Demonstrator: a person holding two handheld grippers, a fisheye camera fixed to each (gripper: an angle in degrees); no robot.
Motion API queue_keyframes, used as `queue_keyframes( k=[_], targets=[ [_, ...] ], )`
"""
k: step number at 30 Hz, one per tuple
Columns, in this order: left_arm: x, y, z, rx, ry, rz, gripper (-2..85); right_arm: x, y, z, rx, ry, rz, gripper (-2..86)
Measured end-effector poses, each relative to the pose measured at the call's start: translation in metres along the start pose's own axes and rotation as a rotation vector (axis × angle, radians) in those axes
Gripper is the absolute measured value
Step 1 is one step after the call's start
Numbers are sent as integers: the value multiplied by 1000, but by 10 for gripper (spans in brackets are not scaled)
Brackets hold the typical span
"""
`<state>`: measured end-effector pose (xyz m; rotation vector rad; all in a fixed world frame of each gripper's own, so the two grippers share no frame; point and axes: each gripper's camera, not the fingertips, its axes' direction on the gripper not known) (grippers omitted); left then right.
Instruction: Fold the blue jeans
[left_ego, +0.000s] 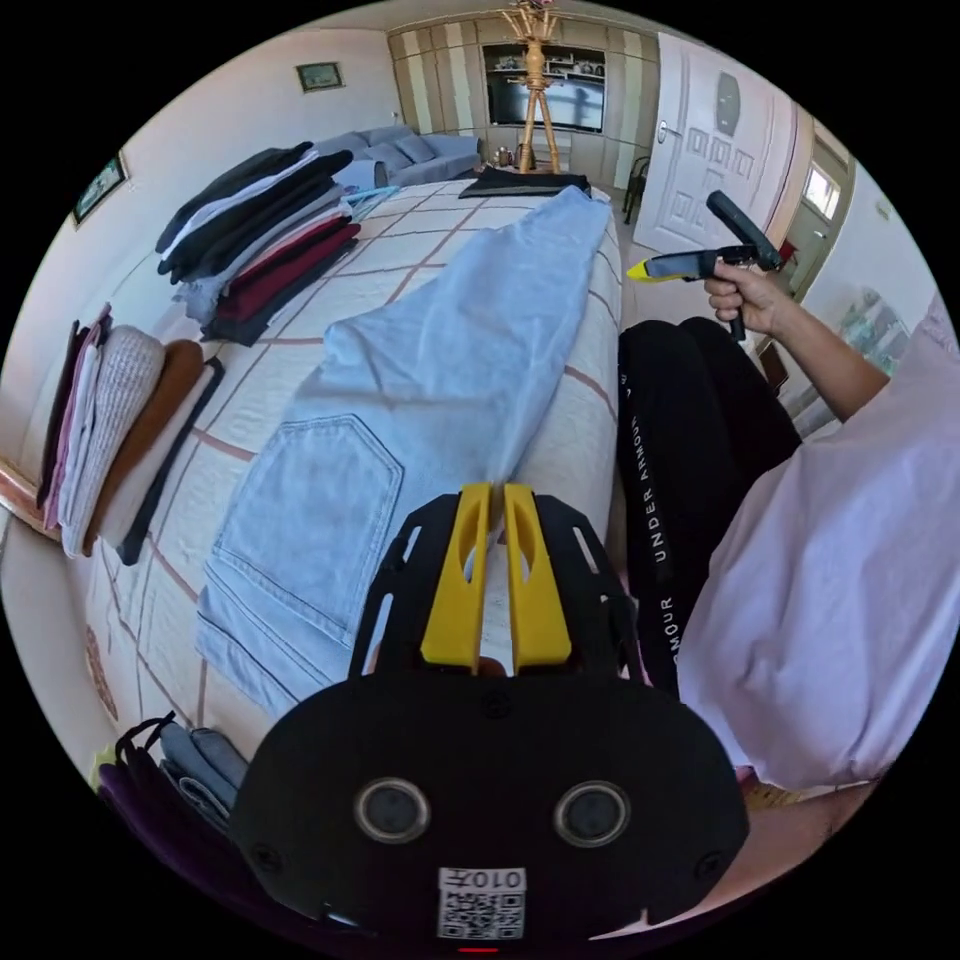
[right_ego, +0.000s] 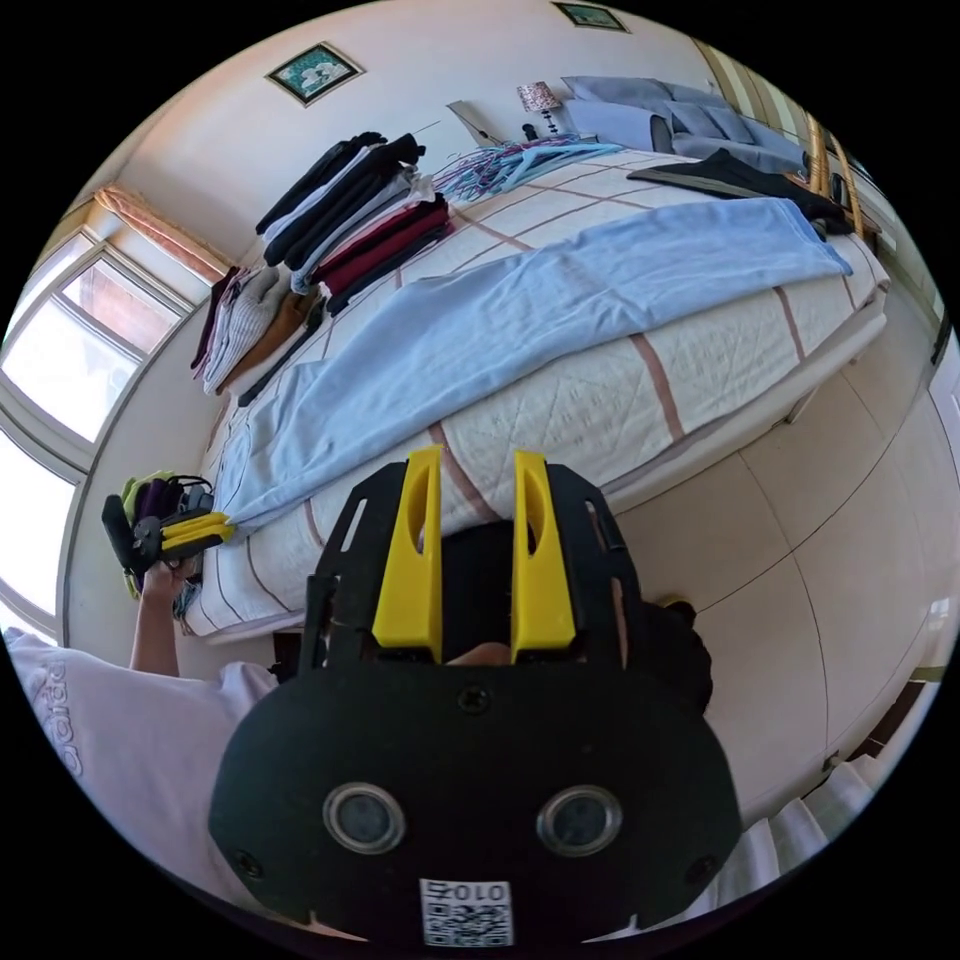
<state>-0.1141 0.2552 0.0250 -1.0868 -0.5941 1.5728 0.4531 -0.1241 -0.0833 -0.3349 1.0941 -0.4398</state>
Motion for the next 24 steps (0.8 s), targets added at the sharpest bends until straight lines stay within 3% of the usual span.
queue_keyframes(
  k=[8, 13, 17, 24],
  targets=[
    [-36, 2, -44, 129, 22, -70, 0, 18, -13, 1, -7, -83, -12, 119],
    [-40, 6, -67, 209, 1, -78, 0, 38, -31, 22, -40, -471, 44, 146],
    [-33, 11, -73, 230, -49, -58, 2, 48, -47, 47, -65, -586, 105, 148],
    [-7, 19, -77, 294, -206, -49, 29, 56, -92, 58, -6, -612, 201, 51]
  ],
)
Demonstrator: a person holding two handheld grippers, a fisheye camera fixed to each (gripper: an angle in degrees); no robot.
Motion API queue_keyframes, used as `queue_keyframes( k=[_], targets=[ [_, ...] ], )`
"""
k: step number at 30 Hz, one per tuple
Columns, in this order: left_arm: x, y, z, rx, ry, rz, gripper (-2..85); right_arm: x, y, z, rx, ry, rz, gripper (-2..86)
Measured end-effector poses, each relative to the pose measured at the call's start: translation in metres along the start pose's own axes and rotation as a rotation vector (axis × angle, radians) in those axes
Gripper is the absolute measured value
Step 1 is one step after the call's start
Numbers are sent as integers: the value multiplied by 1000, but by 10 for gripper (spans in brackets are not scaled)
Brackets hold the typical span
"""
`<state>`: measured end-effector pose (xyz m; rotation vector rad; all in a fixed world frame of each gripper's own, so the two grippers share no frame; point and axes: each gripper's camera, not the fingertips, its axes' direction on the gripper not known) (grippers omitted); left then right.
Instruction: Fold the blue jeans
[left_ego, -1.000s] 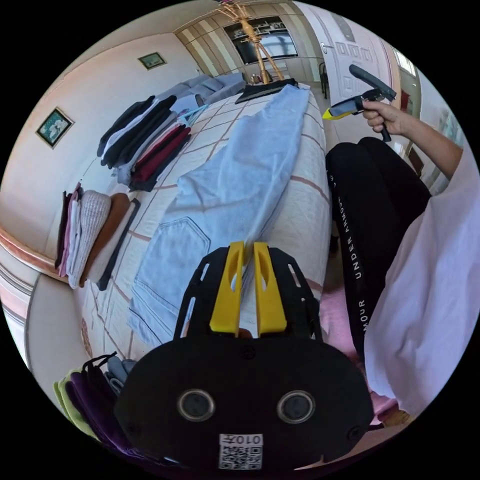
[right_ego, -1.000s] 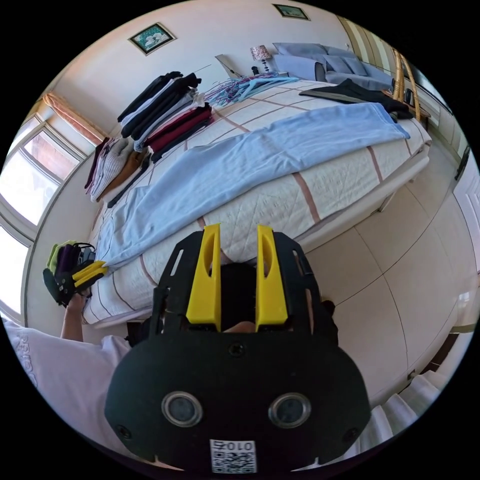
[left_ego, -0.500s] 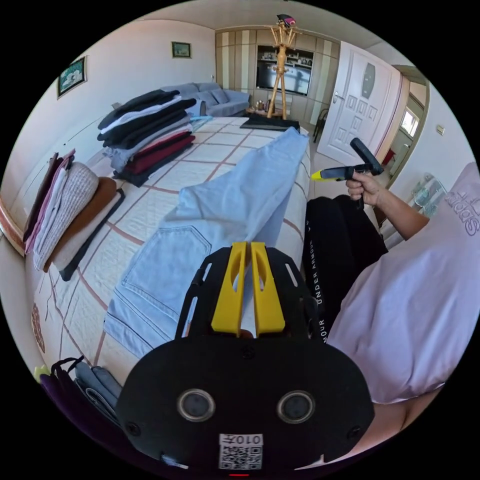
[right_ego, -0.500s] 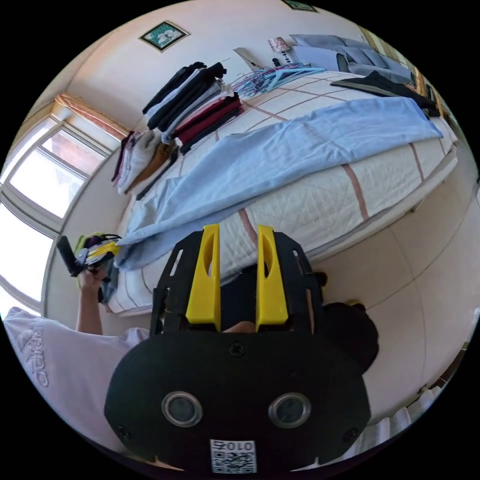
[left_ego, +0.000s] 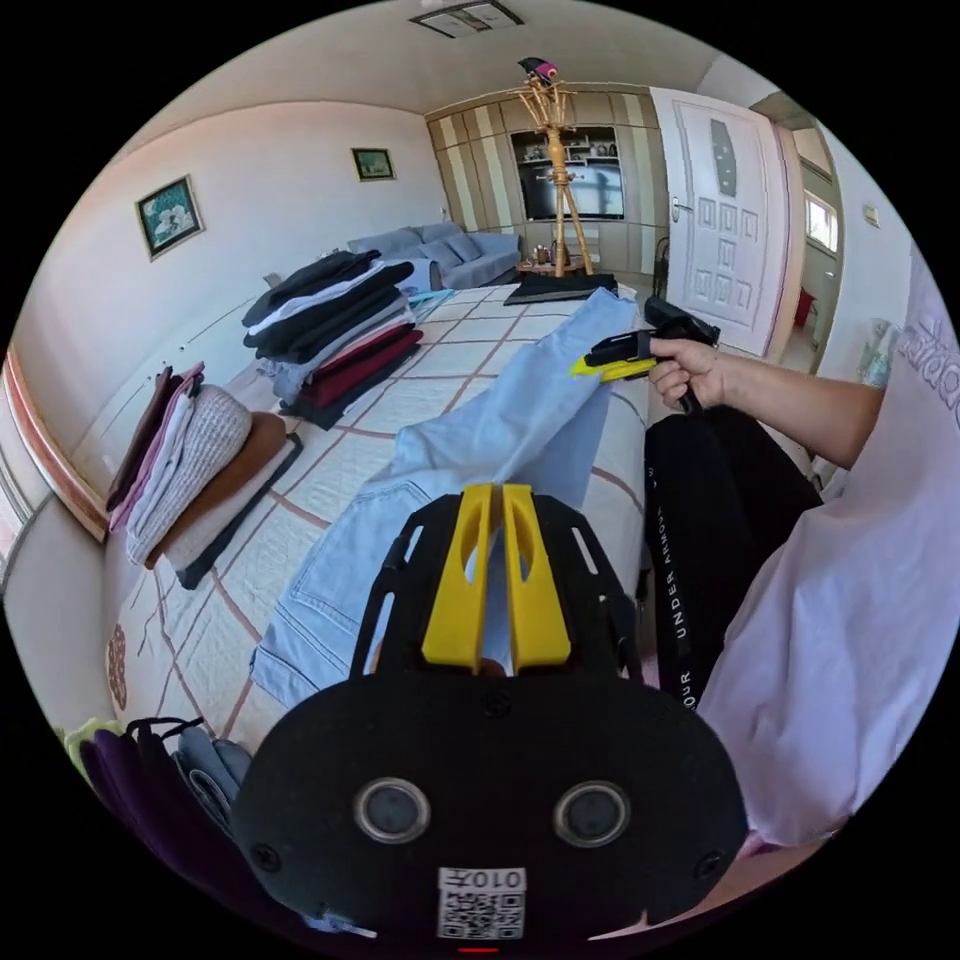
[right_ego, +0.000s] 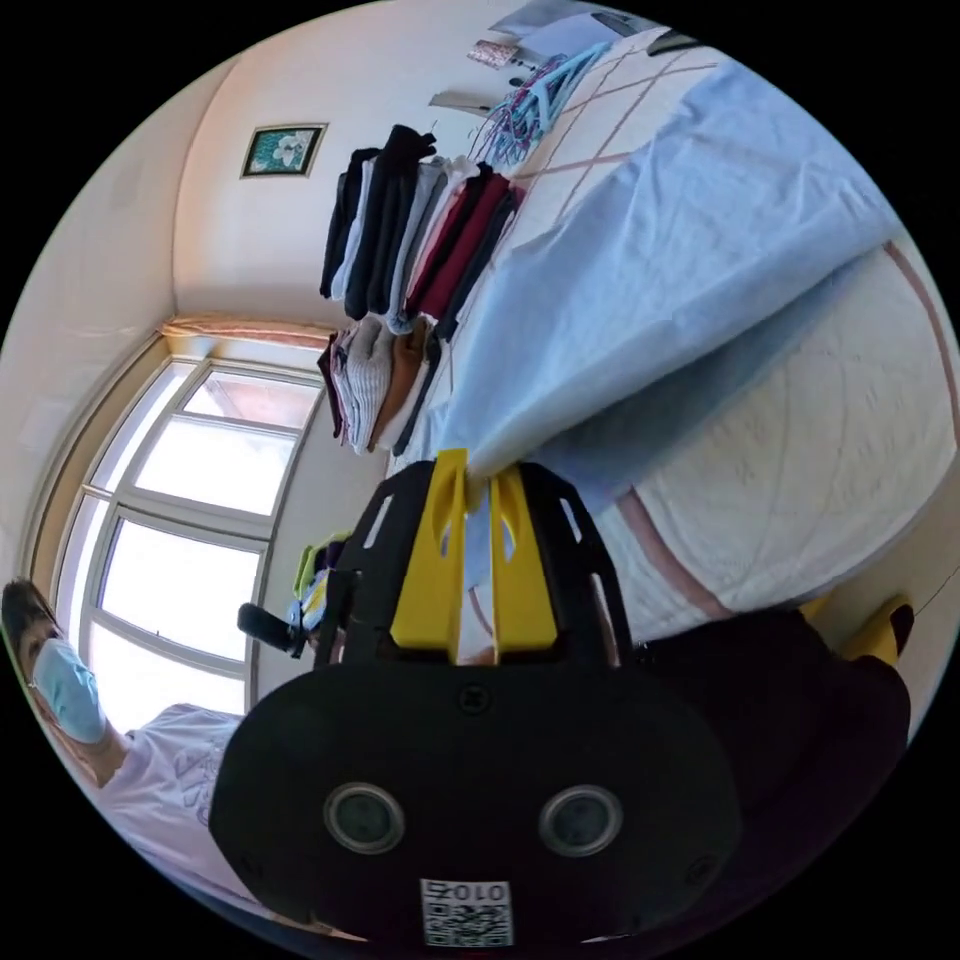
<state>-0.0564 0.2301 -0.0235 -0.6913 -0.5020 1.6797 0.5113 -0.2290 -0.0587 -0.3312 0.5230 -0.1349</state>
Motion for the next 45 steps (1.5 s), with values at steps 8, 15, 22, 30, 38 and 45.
queue_keyframes(
  k=[8, 15, 22, 30, 38, 45],
  targets=[
    [63, -8, 37, -80, -225, 70, 120, -105, -39, -20, 26, 155, -280, 39],
    [87, -7, 69, -232, -544, 56, 86, -156, -31, -32, 27, 169, -419, 27],
    [22, 50, 47, -363, -615, -151, 14, -136, 0, -61, 65, 170, -380, 20],
    [-2, 47, -10, -312, -640, -68, 5, -142, 20, -53, -50, 204, -414, 20],
    [-219, -40, -8, -287, -501, -246, 155, -275, -107, 17, 23, 500, -718, 41],
    [-302, 21, 19, -377, -287, -515, 236, -293, -107, 95, -73, 571, -686, 133]
  ],
)
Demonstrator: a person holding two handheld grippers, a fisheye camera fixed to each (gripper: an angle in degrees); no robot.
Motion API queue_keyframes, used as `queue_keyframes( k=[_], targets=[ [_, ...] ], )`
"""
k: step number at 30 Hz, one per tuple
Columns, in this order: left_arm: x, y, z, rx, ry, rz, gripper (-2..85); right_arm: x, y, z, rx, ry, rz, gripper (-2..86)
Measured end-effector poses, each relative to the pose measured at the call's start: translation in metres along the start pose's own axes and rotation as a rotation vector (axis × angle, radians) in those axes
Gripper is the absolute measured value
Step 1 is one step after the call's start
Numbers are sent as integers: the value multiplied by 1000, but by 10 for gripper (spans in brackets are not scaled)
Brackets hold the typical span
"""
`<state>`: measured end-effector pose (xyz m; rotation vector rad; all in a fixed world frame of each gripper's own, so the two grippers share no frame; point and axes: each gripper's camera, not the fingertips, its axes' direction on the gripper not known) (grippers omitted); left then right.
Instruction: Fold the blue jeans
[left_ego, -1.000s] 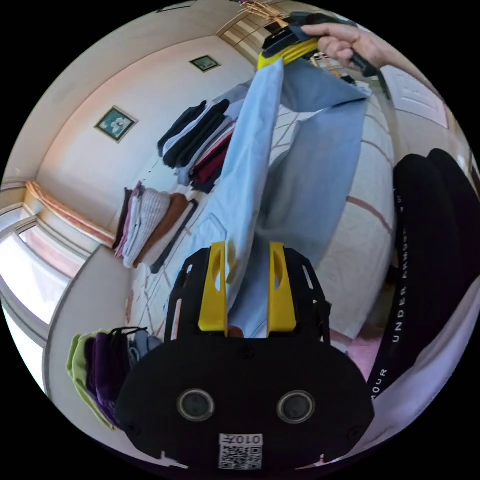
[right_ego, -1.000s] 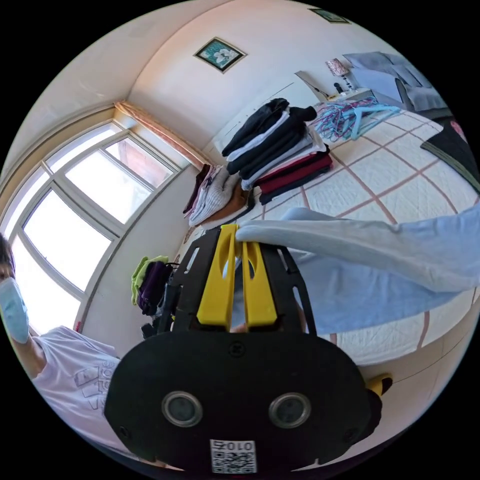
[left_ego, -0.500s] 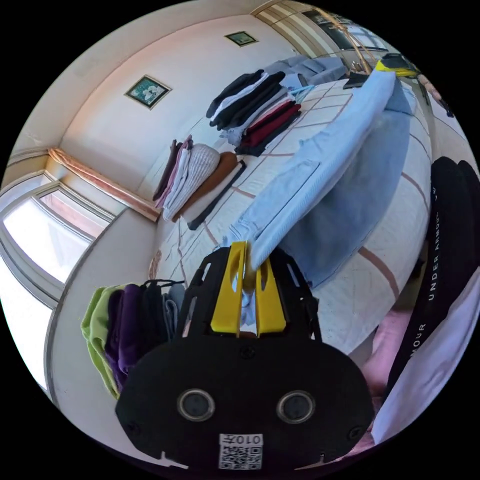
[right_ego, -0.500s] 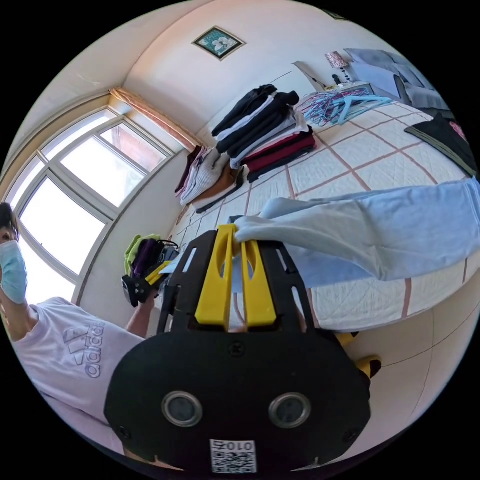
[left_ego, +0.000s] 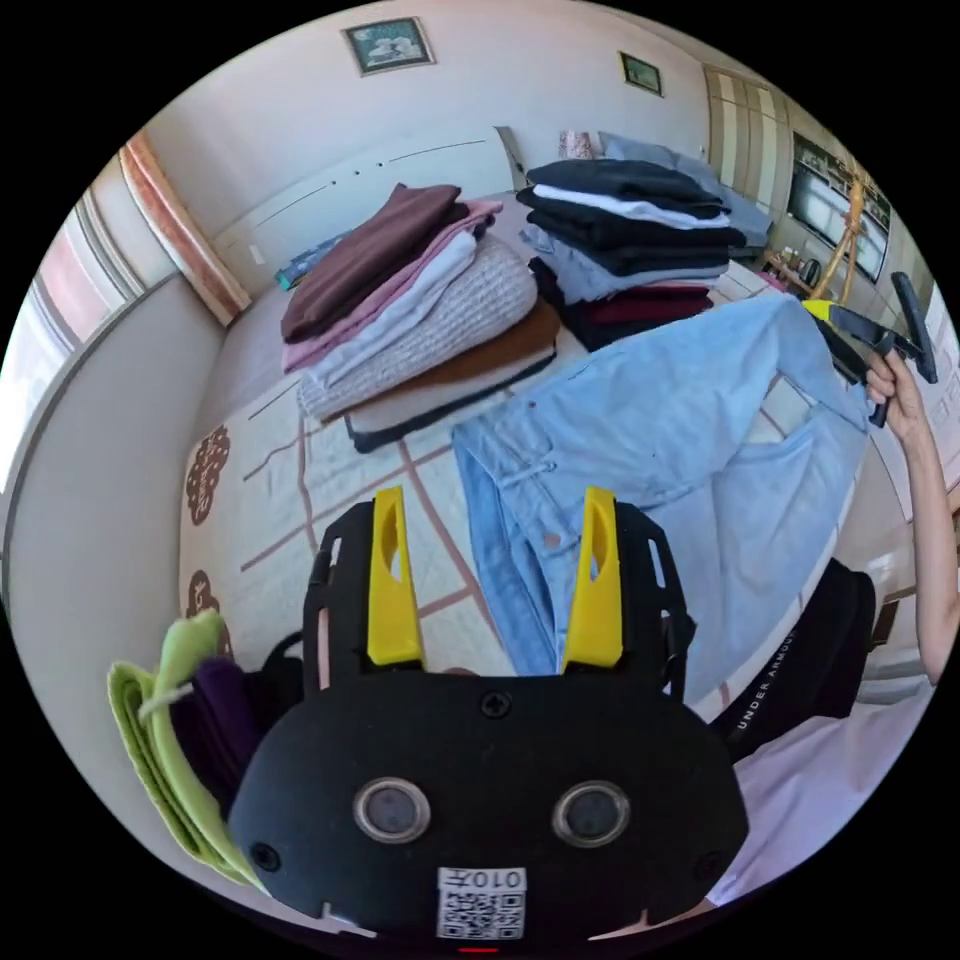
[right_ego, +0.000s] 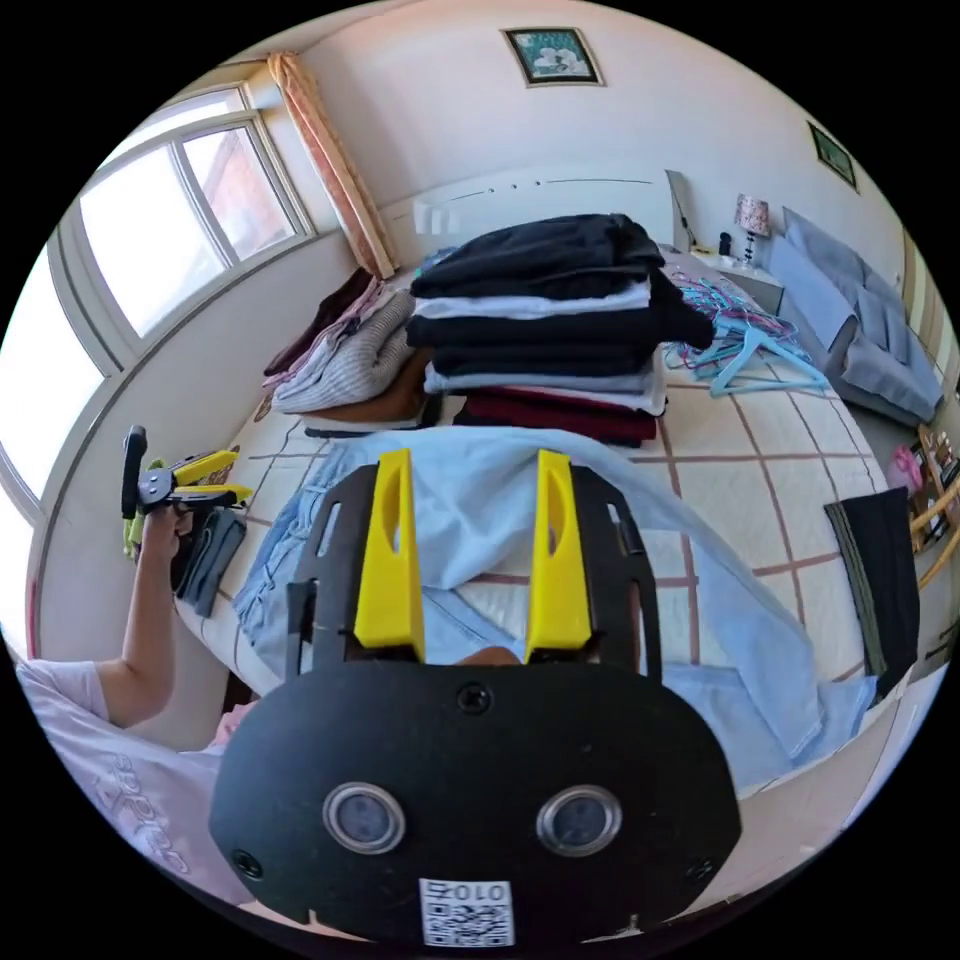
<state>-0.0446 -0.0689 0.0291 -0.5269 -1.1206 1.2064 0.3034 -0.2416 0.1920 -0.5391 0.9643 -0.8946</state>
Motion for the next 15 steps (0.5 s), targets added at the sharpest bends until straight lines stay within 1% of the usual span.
queue_keyframes(
  k=[2, 4, 6, 7, 9, 11, 13, 15],
  targets=[
    [-7, 46, 18, -62, -37, -37, 237, 4, 37, -1, 7, 25, 42, 130],
    [-15, 96, 38, -109, 37, -87, 237, 12, 86, -1, -33, 7, 101, 126],
    [-20, 154, 59, -158, 179, -163, 236, 13, 122, -4, -46, 5, 143, 121],
    [-20, 166, 61, -159, 201, -184, 235, 12, 144, -6, -51, 3, 172, 117],
    [-19, 203, 61, -129, 270, -263, 230, 7, 172, -12, -48, -1, 205, 113],
    [-17, 221, 58, -86, 295, -306, 224, 0, 192, -20, -9, -15, 223, 110],
    [-11, 231, 57, -40, 302, -297, 217, -15, 208, -30, 44, -45, 191, 107],
    [3, 238, 54, -4, 249, -234, 206, -25, 214, -33, 28, -48, 175, 106]
  ],
)
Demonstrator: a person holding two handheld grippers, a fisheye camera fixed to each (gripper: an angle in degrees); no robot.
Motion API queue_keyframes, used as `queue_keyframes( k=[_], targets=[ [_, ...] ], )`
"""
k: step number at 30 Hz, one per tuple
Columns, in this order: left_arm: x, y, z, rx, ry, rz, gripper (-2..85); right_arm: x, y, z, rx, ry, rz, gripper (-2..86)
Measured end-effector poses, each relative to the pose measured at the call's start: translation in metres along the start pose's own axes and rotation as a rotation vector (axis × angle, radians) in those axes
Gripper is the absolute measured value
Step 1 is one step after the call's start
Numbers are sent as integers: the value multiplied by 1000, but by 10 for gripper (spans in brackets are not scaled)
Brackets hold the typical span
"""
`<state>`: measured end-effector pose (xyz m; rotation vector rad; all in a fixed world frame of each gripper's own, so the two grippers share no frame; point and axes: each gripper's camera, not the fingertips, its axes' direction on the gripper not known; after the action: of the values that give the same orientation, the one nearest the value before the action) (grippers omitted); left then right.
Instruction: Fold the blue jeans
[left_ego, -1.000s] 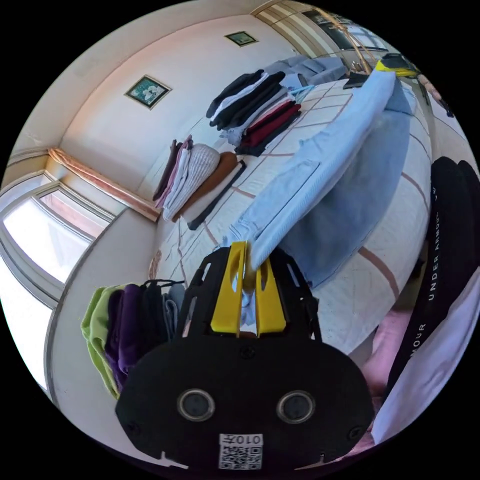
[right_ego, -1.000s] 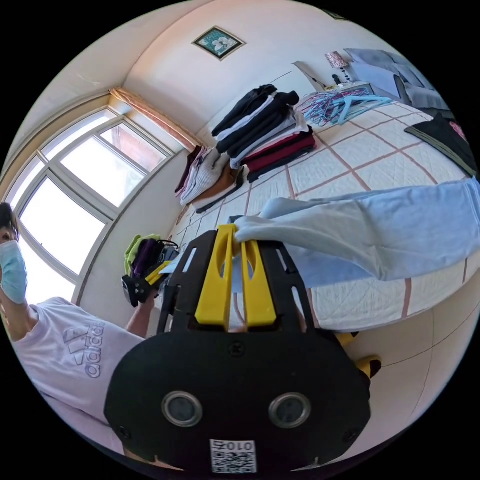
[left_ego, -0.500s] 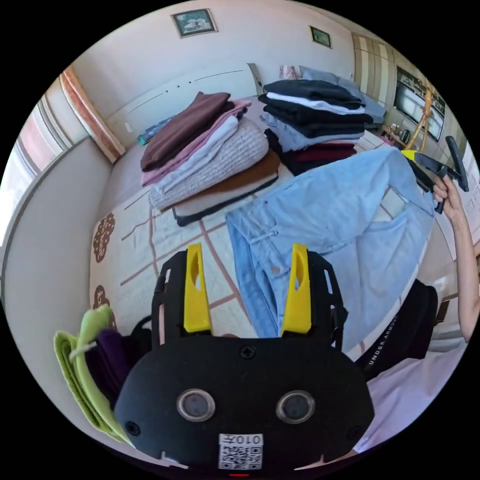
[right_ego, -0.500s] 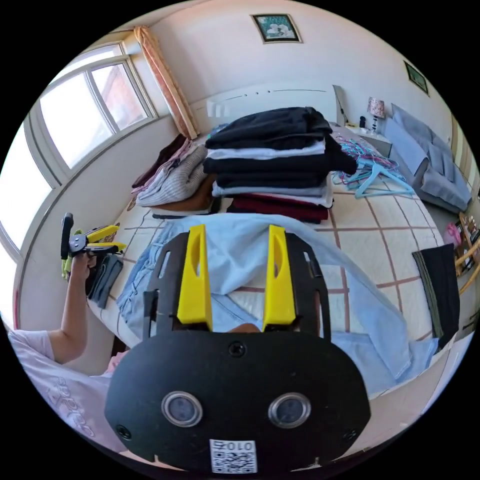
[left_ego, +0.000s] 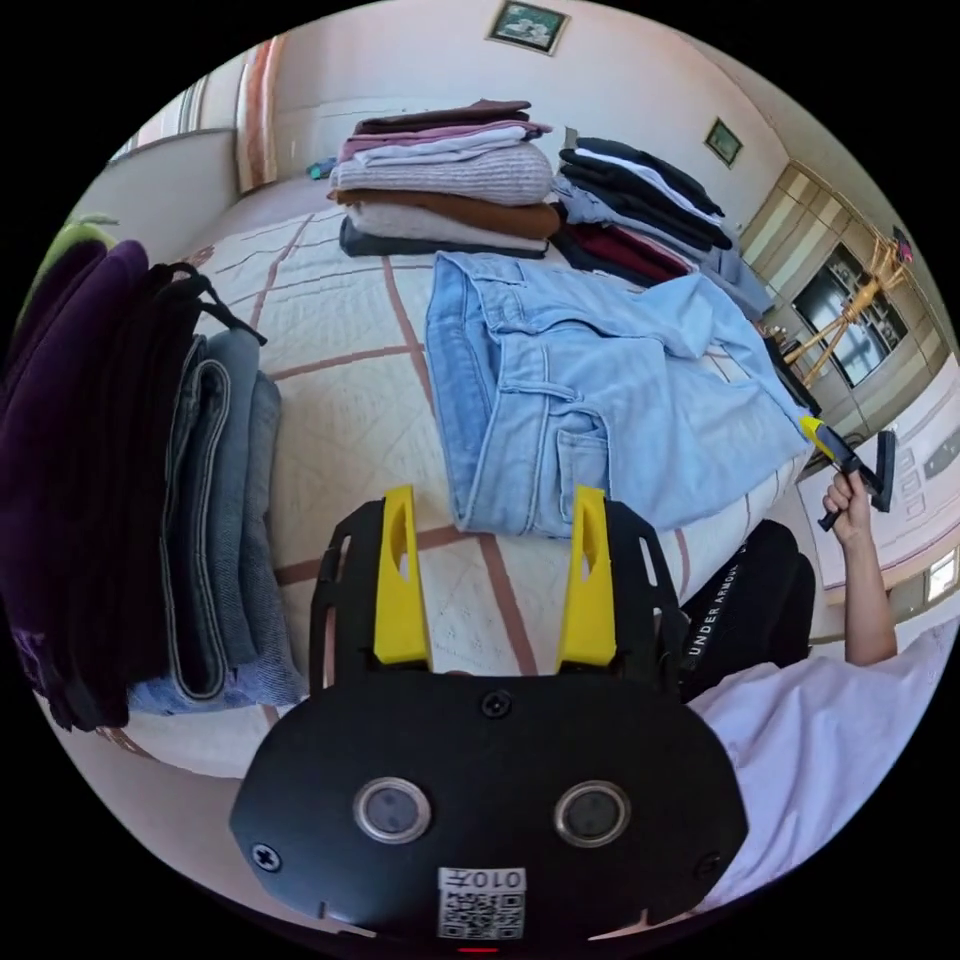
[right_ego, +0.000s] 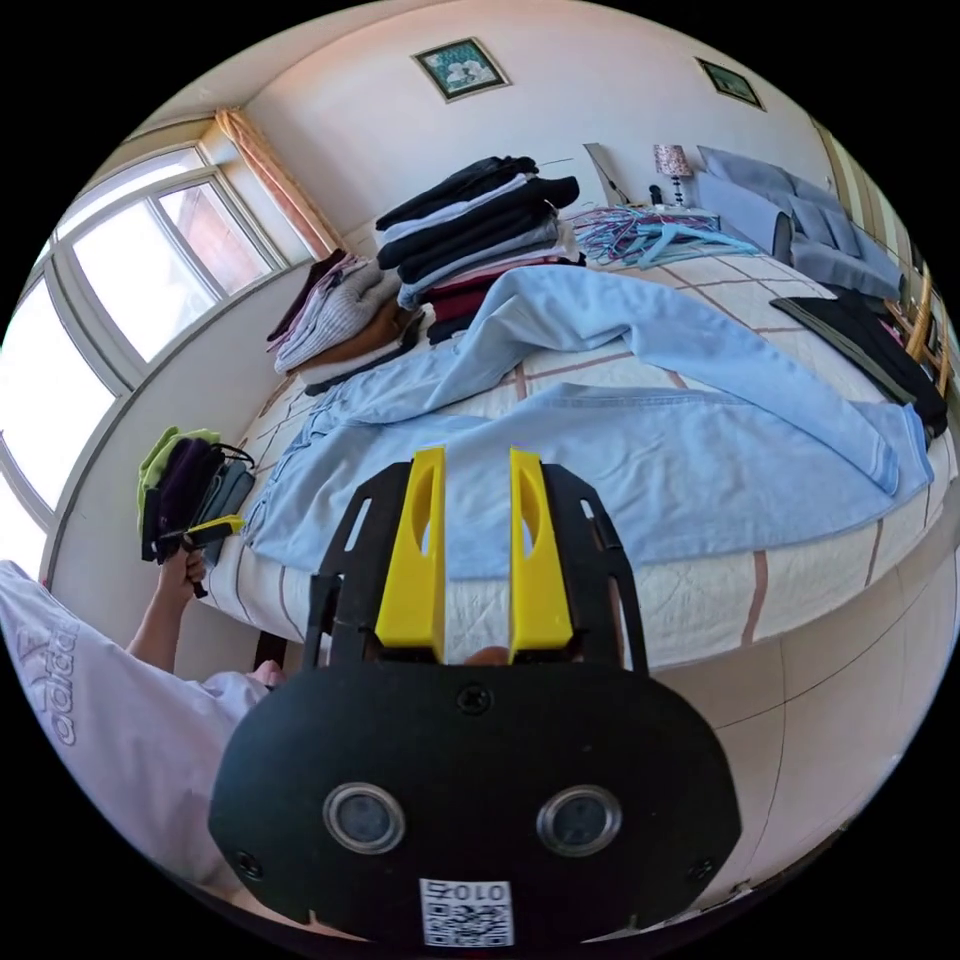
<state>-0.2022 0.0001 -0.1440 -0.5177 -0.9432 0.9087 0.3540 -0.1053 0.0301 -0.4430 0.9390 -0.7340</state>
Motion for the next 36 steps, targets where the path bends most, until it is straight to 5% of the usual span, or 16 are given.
queue_keyframes(
  k=[14, 20, 29, 36],
  targets=[
    [18, 28, 8, 74, -77, -11, 141, -57, 16, -4, 1, -52, -9, 78],
    [21, 30, -19, 144, -225, 54, 70, -150, 29, 29, -86, 93, -416, 116],
    [-28, 36, -26, 253, 103, -87, 36, -287, 36, 87, -167, 167, -801, 147],
    [-43, 49, -24, 187, 115, -97, 43, -350, 37, 108, -180, 198, -939, 143]
  ],
)
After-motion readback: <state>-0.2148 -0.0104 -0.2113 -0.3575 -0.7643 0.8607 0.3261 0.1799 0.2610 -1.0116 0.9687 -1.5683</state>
